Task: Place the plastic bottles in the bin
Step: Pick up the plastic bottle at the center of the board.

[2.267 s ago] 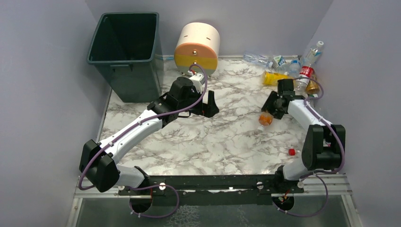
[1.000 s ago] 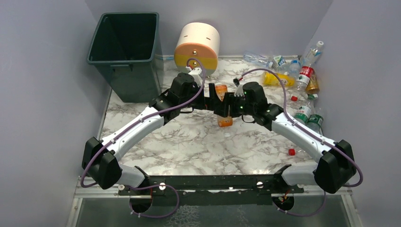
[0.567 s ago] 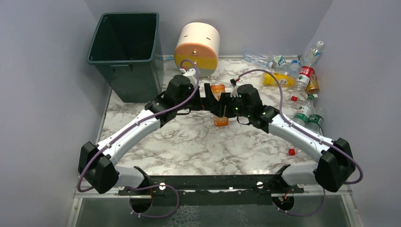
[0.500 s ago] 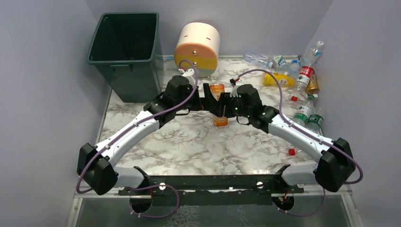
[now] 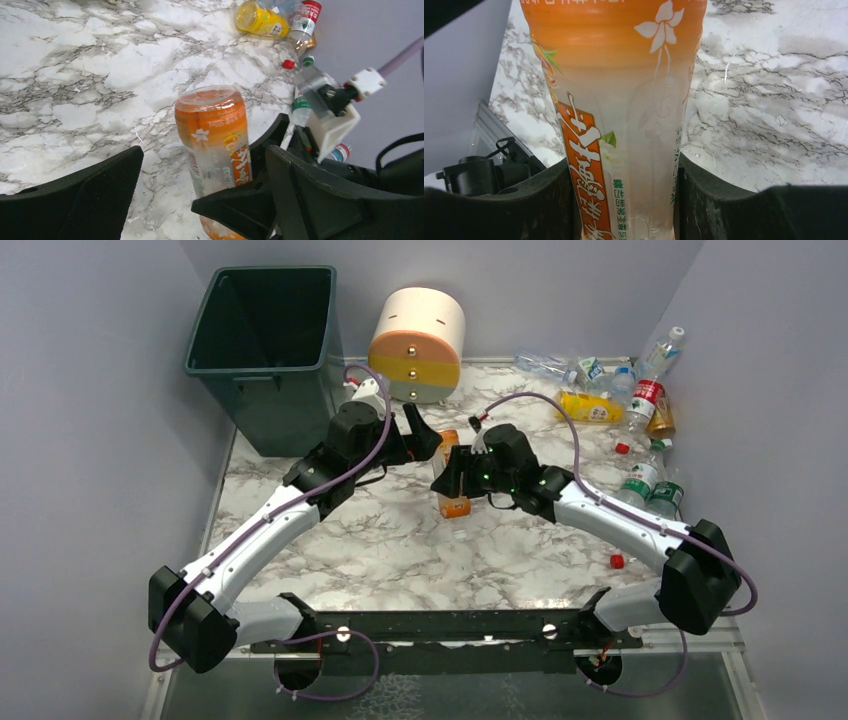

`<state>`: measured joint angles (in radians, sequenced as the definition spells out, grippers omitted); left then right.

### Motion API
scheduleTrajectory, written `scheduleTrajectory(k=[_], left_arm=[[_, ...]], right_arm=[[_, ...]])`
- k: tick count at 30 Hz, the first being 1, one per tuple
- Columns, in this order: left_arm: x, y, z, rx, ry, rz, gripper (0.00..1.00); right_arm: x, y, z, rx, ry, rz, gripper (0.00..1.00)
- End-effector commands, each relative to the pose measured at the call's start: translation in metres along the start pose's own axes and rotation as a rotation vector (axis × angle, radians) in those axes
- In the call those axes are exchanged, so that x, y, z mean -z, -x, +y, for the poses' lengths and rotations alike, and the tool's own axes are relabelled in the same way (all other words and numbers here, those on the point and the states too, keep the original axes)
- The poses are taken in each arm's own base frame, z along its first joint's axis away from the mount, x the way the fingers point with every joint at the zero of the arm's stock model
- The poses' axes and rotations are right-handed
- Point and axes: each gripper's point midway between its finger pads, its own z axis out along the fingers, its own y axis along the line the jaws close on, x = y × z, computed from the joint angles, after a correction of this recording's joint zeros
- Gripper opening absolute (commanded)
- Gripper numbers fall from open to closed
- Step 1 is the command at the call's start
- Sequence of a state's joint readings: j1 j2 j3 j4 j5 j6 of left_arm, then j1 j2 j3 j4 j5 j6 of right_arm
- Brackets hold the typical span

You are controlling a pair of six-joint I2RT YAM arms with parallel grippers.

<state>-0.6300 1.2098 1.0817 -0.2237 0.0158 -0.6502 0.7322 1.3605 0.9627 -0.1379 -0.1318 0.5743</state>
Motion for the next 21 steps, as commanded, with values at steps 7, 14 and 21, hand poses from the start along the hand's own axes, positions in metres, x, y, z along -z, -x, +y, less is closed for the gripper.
scheduleTrajectory(k=[7, 14, 21], left_arm=[[0.004, 0.010, -0.005, -0.003, -0.028, -0.051, 0.99], [-0.001, 0.009, -0.005, 0.012, -0.030, -0.043, 0.99], [-0.006, 0.011, -0.006, 0.013, -0.024, -0.042, 0.99]], right_arm=[[-0.004, 0.006, 0.023, 0.006, 0.095, 0.019, 0.44], [0.002, 0.012, 0.050, 0.045, 0.205, 0.015, 0.44], [0.002, 0.004, 0.068, 0.066, 0.241, 0.015, 0.44]])
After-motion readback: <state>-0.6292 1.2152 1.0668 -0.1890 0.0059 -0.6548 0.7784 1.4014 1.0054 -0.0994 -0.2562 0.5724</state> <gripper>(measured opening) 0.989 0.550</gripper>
